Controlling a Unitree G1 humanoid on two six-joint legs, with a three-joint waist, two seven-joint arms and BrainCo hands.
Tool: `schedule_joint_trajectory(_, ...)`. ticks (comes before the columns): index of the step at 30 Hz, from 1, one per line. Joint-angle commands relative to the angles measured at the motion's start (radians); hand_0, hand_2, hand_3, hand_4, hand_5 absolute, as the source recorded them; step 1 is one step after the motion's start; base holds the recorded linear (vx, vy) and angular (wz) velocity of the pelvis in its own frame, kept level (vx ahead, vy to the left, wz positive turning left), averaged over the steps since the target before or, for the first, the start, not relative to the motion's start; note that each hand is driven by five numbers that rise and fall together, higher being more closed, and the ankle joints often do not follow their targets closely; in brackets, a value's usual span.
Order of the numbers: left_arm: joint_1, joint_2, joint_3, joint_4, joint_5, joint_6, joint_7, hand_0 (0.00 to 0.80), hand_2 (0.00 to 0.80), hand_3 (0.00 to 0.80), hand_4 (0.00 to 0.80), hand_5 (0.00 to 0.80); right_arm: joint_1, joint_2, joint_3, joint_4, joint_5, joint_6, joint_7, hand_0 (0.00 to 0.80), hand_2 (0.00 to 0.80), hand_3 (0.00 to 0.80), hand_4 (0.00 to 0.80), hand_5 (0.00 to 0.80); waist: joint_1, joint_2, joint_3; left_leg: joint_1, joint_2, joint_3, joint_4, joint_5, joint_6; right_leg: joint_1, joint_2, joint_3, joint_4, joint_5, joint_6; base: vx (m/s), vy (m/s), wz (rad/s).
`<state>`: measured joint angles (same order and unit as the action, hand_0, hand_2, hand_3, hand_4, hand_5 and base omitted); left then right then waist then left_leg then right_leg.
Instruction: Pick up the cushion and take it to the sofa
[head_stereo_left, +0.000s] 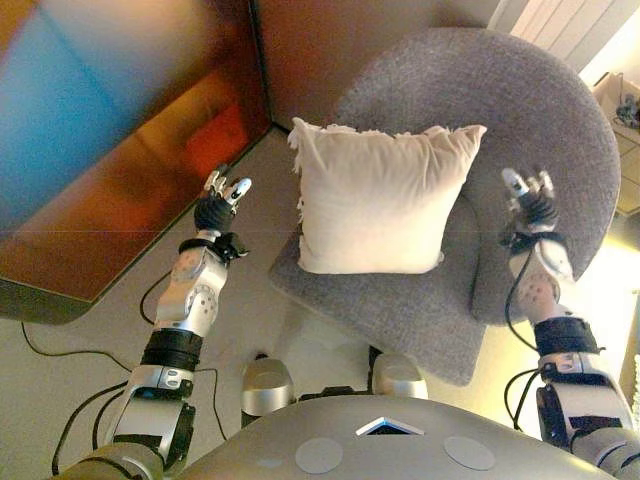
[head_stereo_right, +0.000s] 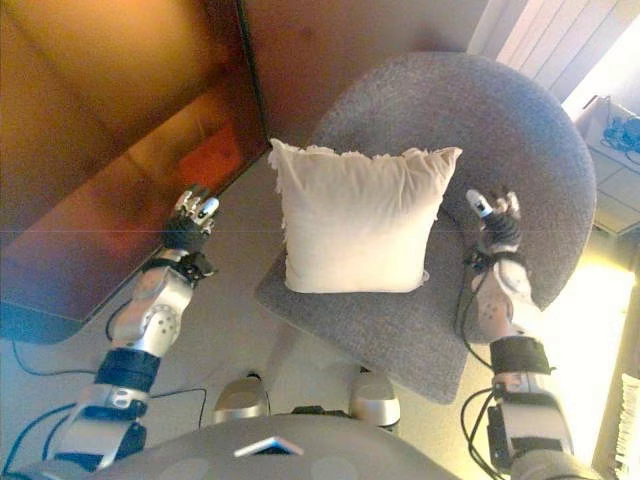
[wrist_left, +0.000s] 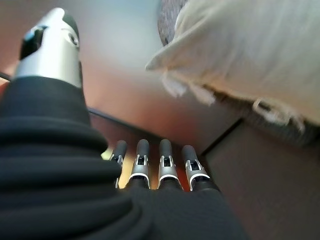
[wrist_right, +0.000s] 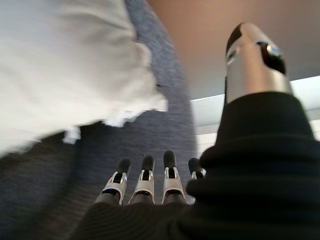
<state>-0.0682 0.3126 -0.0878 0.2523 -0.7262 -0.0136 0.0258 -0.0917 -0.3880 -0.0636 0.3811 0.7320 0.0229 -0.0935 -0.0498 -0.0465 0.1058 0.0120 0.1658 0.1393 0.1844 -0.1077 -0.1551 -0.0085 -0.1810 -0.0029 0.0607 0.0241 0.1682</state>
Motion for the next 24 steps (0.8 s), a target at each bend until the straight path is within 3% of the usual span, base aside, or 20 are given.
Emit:
schedule_joint_trajectory(1, 0.033, -0.007, 0.056, -0.101, -0.049, -0.100, -0.087, 0.000, 0.000, 0.000, 0.000, 0.000, 0.020, 0.004, -0.003, -0.105, -0.014, -0.062, 0.089, 0.000, 0.000, 0.000, 0.000, 0.000, -0.023, -0.016, -0.022, -0.014, -0.036, 0.013, 0.037, -0.006, 0.054, -0.044, -0.065, 0.023, -0.023, 0.086, 0.056, -0.218, 0.087, -0.11)
schedule_joint_trajectory(6, 0.041, 0.002, 0.055, -0.091, -0.016, -0.107, -0.119, 0.000, 0.000, 0.000, 0.000, 0.000, 0.047, 0.049, 0.040, -0.116, -0.044, -0.113, 0.096, 0.000, 0.000, 0.000, 0.000, 0.000, -0.027, -0.020, -0.011, -0.025, -0.081, 0.028, 0.038, -0.028, 0.083, -0.082, -0.104, 0.020, -0.025, 0.147, 0.059, -0.207, 0.052, -0.14)
schedule_joint_trajectory(9, 0.065, 0.004, 0.057, -0.087, -0.009, -0.110, -0.141, 0.000, 0.000, 0.000, 0.000, 0.000, 0.079, 0.093, 0.062, -0.136, -0.023, -0.134, 0.088, 0.000, 0.000, 0.000, 0.000, 0.000, -0.029, -0.022, -0.009, -0.029, -0.098, 0.033, 0.036, -0.034, 0.094, -0.108, -0.104, 0.024, -0.010, 0.168, 0.055, -0.167, 0.038, 0.03)
schedule_joint_trajectory(16, 0.138, -0.005, 0.069, -0.075, -0.021, -0.142, -0.167, 0.000, 0.000, 0.000, 0.000, 0.000, 0.129, 0.147, 0.099, -0.103, 0.036, -0.160, 0.113, 0.000, 0.000, 0.000, 0.000, 0.000, -0.002, -0.007, -0.020, -0.034, -0.099, 0.029, -0.004, 0.007, 0.114, -0.090, -0.043, -0.018, 0.059, 0.075, 0.026, -0.112, 0.033, 0.01)
schedule_joint_trajectory(24, 0.180, -0.023, 0.034, -0.078, -0.050, -0.165, -0.163, 0.000, 0.000, 0.000, 0.000, 0.000, 0.135, 0.165, 0.150, -0.101, 0.050, -0.185, 0.130, 0.000, 0.000, 0.000, 0.000, 0.000, 0.010, 0.003, -0.037, -0.002, -0.108, 0.021, -0.098, 0.051, 0.100, -0.052, -0.003, -0.064, -0.021, 0.067, 0.016, -0.027, -0.016, -0.09)
